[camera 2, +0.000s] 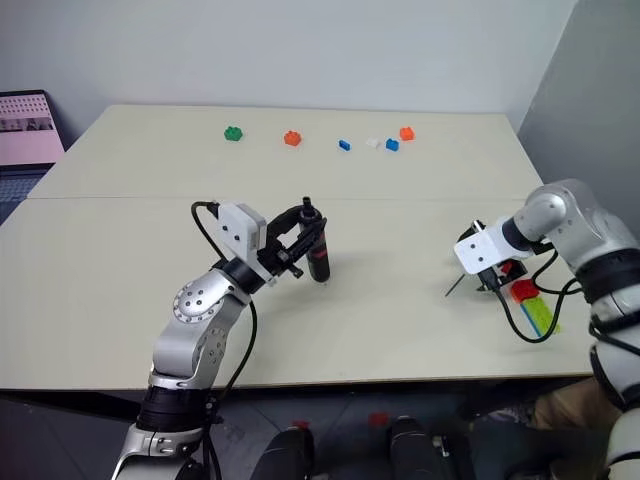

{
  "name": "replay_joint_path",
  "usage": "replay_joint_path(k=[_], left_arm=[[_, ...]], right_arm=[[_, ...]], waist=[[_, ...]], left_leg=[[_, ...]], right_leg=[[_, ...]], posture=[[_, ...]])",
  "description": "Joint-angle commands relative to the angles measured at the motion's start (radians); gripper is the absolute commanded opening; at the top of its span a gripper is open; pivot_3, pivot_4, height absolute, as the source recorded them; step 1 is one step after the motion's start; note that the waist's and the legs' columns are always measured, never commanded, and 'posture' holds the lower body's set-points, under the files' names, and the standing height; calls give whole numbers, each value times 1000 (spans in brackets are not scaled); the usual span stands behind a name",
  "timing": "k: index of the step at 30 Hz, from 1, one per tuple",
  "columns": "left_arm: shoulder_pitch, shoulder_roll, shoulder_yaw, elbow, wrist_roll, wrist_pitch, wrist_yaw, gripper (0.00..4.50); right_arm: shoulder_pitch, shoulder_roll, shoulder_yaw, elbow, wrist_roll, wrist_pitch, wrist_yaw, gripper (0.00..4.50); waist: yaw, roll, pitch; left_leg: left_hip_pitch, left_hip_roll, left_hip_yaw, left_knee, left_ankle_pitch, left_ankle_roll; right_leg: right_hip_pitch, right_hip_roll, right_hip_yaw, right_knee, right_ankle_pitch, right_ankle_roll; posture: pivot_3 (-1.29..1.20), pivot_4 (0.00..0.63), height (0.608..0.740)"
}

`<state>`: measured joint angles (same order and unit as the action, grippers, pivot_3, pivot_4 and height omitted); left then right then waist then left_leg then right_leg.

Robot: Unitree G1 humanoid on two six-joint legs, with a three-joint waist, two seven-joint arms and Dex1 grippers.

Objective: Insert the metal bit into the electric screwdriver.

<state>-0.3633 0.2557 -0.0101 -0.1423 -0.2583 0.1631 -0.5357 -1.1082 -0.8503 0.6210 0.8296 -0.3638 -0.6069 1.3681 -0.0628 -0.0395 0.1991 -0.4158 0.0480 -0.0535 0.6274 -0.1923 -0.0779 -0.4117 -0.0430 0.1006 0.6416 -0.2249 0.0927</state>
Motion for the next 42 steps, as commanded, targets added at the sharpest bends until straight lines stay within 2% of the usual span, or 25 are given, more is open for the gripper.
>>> replay_joint_path(k=[1,6,8,9,16,20,21,25,31,38,42], left_arm=[[1,-4,-14,-66,6,-6,15,1618],[16,-5,-17,-90,12,3,39,1618],[20,-4,-17,-101,14,7,49,1618],[21,-4,-18,-104,15,7,51,1618],[23,-2,-23,-118,14,16,69,1618],[19,0,-23,-119,14,16,74,1618],[18,0,-24,-118,14,17,74,1618],[12,-1,-26,-116,16,15,76,1618],[3,2,-25,-106,18,11,72,1618],[-8,-10,-15,-105,22,1,94,1618],[-9,-49,-15,-122,33,-5,149,1618]], right_arm=[[-117,69,69,211,-153,-164,-80,4500],[-180,152,125,348,-269,-242,-185,4500],[-194,180,144,380,-310,-249,-225,4101],[-198,189,146,391,-320,-249,-237,4068],[-229,235,174,445,-397,-222,-273,2322],[-226,249,162,455,-401,-210,-252,1160],[-225,251,159,456,-399,-210,-245,1046],[-221,256,142,453,-381,-224,-208,15],[-217,254,81,443,-313,-227,-140,0],[-192,207,-106,368,-76,-163,80,0],[-101,165,-276,171,164,36,203,0]], waist=[[-3,0,0],[-2,1,0],[-2,1,0],[-3,1,0],[-7,1,0],[-15,1,0],[-17,1,0],[-21,1,0],[-21,1,1],[-21,2,1],[-18,2,1]], left_leg=[[0,0,0,0,0,0],[0,0,0,0,0,0],[0,0,-1,-1,0,0],[0,0,-1,0,0,0],[1,0,-1,0,0,0],[2,0,-1,0,0,0],[2,0,-1,0,0,0],[3,0,-2,0,0,0],[3,0,-2,0,0,0],[2,0,-2,-1,0,0],[2,-1,-2,0,0,0]], right_leg=[[0,0,0,0,0,0],[0,0,0,0,0,0],[0,0,0,1,0,0],[0,0,0,1,0,0],[1,0,0,2,0,0],[2,0,0,2,0,0],[2,0,0,2,0,0],[2,0,0,3,0,0],[2,0,0,3,0,0],[2,0,0,2,0,0],[3,0,0,2,0,1]], posture=[[0,150,740],[0,150,740],[0,150,740],[0,150,740],[0,150,740],[0,150,740],[0,150,740],[0,150,740],[0,150,740],[0,150,740],[0,150,740]])
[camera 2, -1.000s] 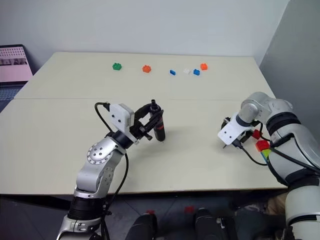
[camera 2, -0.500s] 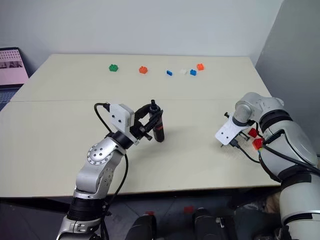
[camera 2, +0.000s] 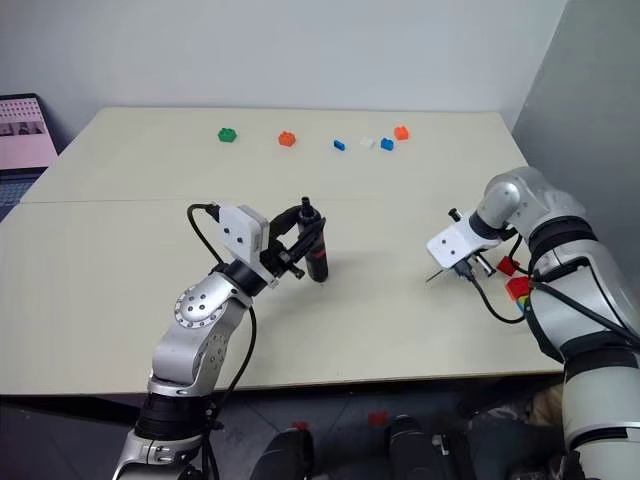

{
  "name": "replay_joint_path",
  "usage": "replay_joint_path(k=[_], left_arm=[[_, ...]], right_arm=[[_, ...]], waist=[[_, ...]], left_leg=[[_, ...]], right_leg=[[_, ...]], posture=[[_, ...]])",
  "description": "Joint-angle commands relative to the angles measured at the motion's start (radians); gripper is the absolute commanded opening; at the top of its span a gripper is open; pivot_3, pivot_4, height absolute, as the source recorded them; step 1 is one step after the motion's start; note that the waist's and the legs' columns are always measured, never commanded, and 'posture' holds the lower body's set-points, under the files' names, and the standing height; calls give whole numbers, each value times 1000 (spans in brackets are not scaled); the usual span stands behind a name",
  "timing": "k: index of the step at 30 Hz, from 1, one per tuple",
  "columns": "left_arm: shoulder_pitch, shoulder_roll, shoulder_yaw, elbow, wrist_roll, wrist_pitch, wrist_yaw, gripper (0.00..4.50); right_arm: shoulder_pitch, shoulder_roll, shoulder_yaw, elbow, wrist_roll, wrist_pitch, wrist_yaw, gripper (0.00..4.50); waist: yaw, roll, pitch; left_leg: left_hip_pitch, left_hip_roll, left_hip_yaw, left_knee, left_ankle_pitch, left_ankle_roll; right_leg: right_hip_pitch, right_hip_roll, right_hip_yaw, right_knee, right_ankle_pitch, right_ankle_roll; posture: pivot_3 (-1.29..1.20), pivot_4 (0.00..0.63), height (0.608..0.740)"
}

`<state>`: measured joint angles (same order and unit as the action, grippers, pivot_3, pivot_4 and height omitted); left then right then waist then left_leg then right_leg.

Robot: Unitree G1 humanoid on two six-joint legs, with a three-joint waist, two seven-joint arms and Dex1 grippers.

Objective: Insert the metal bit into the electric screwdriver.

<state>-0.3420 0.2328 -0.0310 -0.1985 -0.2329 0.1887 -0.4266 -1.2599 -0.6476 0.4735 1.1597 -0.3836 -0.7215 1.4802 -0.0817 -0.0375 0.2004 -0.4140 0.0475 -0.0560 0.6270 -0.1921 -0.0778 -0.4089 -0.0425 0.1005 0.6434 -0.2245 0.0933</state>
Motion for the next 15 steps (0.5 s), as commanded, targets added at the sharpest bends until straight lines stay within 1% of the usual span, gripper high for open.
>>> replay_joint_path(k=[1,2,4,6,8,10,13,15], left_arm=[[-29,-29,4,-69,12,-32,44,1618],[-26,-33,1,-74,14,-31,49,1618],[-23,-44,-11,-87,17,-23,58,1618],[-21,-53,-20,-99,16,-9,63,1618],[-19,-55,-25,-103,17,-4,65,1618],[-12,-50,-31,-92,30,-4,69,1618],[-8,-44,-40,-71,55,-23,74,1618],[-8,-49,-45,-60,62,-32,75,1618]], right_arm=[[74,-43,-152,-211,217,198,101,0],[103,-48,-176,-276,253,263,103,0],[186,-55,-253,-466,366,477,77,0],[282,-57,-345,-684,495,729,8,0],[349,-54,-410,-839,578,904,-58,0],[421,-31,-486,-997,675,1077,-159,0],[486,19,-558,-1166,784,1261,-299,0],[507,51,-581,-1232,824,1322,-373,0]], waist=[[1,0,0],[1,0,0],[1,0,0],[1,0,0],[3,0,0],[4,0,0],[4,0,0],[4,0,0]], left_leg=[[0,0,0,0,0,0],[0,0,0,0,0,0],[0,0,0,0,0,0],[-1,0,-1,0,0,0],[-1,0,-2,0,0,0],[-2,0,-2,1,0,0],[-2,0,-2,1,0,0],[-1,0,-2,1,0,0]], right_leg=[[0,0,0,0,0,0],[0,0,0,0,0,0],[0,0,0,0,0,0],[0,0,0,0,0,0],[0,0,-1,0,0,0],[-1,0,0,0,0,0],[-1,0,-1,0,0,0],[-1,0,-1,0,0,0]], posture=[[0,150,740],[0,150,740],[0,150,740],[0,150,740],[0,150,740],[0,150,740],[0,150,740],[0,150,740]])
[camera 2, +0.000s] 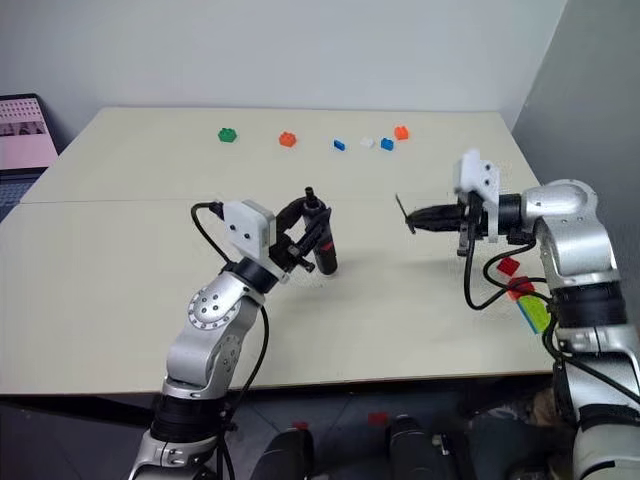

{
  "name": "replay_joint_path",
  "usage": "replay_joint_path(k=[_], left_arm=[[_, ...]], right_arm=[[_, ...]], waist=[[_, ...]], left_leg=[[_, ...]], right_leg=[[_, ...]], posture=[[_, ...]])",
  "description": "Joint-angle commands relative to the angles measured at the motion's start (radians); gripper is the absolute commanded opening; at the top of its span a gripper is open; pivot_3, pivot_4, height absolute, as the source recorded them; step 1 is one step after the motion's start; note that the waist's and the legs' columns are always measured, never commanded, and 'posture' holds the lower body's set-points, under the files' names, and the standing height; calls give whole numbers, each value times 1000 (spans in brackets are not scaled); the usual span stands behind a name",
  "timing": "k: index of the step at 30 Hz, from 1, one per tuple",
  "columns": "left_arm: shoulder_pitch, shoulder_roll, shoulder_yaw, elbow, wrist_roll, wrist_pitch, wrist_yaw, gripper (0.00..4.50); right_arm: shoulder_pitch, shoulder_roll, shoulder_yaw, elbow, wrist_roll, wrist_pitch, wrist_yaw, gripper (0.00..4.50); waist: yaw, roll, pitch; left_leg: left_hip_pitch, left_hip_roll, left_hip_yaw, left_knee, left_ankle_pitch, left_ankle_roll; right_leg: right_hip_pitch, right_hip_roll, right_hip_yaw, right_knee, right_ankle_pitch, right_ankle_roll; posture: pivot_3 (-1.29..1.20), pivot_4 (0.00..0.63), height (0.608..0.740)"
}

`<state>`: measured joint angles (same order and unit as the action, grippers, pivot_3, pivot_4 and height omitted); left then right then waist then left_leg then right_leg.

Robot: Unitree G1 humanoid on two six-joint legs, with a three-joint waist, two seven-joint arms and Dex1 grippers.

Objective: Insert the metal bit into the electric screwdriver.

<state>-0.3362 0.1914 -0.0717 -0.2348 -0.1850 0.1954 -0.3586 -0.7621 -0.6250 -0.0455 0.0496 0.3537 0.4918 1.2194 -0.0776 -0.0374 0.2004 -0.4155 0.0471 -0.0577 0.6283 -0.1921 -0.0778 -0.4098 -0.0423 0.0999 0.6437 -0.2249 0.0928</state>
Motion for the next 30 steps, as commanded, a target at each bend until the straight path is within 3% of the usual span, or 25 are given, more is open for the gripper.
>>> replay_joint_path(k=[1,5,10,22,30], left_arm=[[-16,-11,-8,-17,20,-45,9,1618],[-23,-35,-22,20,42,-66,18,1618],[-31,-50,-35,29,36,-70,-2,1617],[-45,56,-39,-61,-140,37,-250,1616],[-69,124,-60,-17,-195,92,-390,1615]], right_arm=[[12,48,-73,-143,106,132,-147,0],[16,126,-90,-204,174,191,-261,0],[12,153,-68,-230,215,209,-301,0],[-27,60,-69,-256,338,274,-210,0],[-29,32,-46,-284,387,300,-189,0]], waist=[[0,0,0],[0,0,0],[4,0,0],[13,0,0],[14,0,0]], left_leg=[[0,0,0,0,0,0],[0,0,0,1,0,0],[-1,0,0,0,0,0],[-2,0,0,-1,0,0],[-2,0,1,-1,0,0]], right_leg=[[0,0,0,0,0,0],[0,0,0,0,0,0],[-1,0,0,-1,0,0],[-2,0,0,-2,0,0],[-3,0,0,-2,-1,-1]], posture=[[0,150,740],[0,150,740],[0,150,740],[0,150,740],[0,150,740]])
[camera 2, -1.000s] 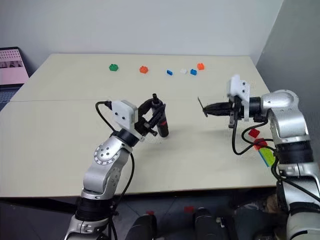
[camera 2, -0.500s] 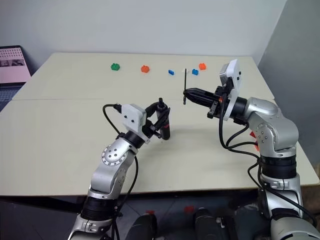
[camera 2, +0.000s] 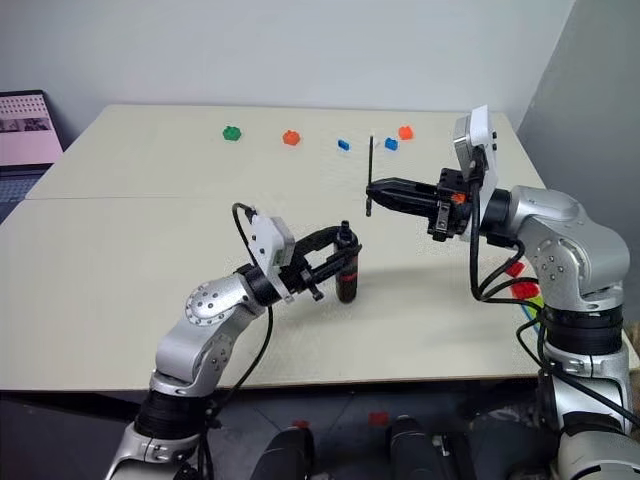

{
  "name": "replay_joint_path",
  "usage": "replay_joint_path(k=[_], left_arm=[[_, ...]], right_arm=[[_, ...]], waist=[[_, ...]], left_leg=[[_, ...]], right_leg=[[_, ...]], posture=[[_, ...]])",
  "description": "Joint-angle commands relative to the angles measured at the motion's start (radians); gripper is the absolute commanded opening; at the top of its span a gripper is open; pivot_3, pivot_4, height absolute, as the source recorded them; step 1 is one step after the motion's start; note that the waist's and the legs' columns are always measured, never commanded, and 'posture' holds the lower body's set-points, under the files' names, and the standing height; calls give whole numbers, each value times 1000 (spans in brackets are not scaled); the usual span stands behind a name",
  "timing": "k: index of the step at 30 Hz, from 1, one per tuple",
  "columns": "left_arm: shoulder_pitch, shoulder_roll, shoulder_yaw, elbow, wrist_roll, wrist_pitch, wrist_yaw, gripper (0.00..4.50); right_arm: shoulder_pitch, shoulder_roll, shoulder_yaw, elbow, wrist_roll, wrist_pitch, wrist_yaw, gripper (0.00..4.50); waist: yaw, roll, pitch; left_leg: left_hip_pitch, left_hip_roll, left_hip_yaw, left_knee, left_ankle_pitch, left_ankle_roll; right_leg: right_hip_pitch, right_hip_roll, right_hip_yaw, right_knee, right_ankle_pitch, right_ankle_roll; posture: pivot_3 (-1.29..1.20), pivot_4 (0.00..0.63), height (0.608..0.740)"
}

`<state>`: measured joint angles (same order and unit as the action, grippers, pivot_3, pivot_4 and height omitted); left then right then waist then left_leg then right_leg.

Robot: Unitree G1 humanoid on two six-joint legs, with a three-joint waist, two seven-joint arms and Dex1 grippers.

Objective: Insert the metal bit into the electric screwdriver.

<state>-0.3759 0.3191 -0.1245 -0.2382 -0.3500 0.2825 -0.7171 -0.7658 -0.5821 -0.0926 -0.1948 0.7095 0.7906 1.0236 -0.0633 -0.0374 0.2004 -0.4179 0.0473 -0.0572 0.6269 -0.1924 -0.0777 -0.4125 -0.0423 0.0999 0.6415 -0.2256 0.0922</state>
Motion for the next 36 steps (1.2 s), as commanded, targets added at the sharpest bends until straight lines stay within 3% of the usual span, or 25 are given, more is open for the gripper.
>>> replay_joint_path(k=[1,36], left_arm=[[-34,-2,-9,-6,-29,1,-40,1615],[-34,47,16,46,-4,-34,-106,1614]], right_arm=[[-26,-10,4,-39,33,2,6,0],[-82,38,116,102,-30,-109,91,0]], waist=[[0,0,0],[1,0,0]], left_leg=[[0,0,0,0,0,0],[-1,0,0,-2,0,0]], right_leg=[[0,0,0,0,0,0],[-2,0,0,-1,0,0]], posture=[[0,150,740],[0,150,740]])
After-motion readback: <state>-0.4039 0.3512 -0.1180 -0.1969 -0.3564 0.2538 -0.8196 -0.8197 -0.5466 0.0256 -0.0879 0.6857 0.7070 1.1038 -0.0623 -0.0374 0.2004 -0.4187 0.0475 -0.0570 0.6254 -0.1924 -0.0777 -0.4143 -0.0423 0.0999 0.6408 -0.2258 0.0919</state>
